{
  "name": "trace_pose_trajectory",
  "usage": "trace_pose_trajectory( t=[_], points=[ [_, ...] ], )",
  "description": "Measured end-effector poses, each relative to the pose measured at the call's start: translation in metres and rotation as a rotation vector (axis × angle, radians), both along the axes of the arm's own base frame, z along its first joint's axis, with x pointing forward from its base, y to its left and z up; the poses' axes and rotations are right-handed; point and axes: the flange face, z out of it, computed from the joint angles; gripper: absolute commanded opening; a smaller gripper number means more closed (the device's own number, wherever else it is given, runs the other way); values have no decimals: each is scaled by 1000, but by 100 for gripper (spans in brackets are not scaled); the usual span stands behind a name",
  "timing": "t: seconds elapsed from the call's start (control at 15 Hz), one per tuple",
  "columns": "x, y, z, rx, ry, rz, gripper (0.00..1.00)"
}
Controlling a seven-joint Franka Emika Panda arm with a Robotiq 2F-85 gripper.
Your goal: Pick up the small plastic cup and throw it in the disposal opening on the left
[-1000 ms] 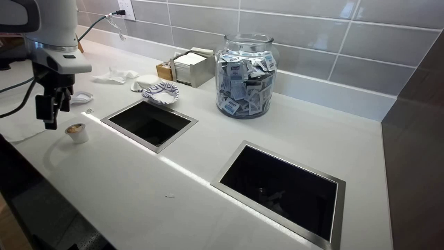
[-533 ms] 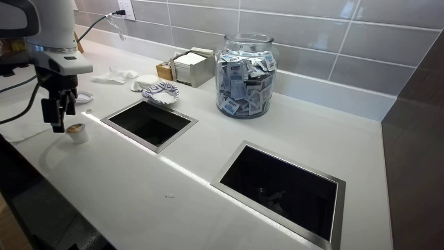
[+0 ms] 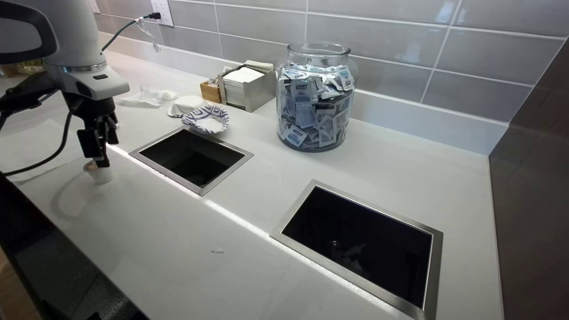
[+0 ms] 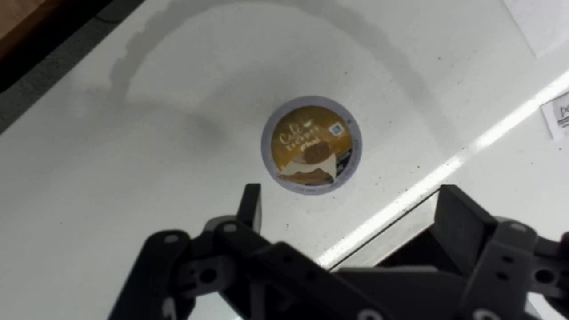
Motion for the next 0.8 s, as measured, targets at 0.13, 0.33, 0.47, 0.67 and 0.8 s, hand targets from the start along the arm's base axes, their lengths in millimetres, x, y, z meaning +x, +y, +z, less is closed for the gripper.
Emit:
trace_pose_trajectory(
  t=[0.13,0.33,0.47,0.67,0.8],
  points=[
    [2,2,-4,18,-12,-4,100],
    [3,4,-9,57,-7,-26,100],
    [3,4,-9,71,-8,-43,100],
    [3,3,-9,84,-2,-62,100],
    [0,2,-12,89,23,-70,100]
  ],
)
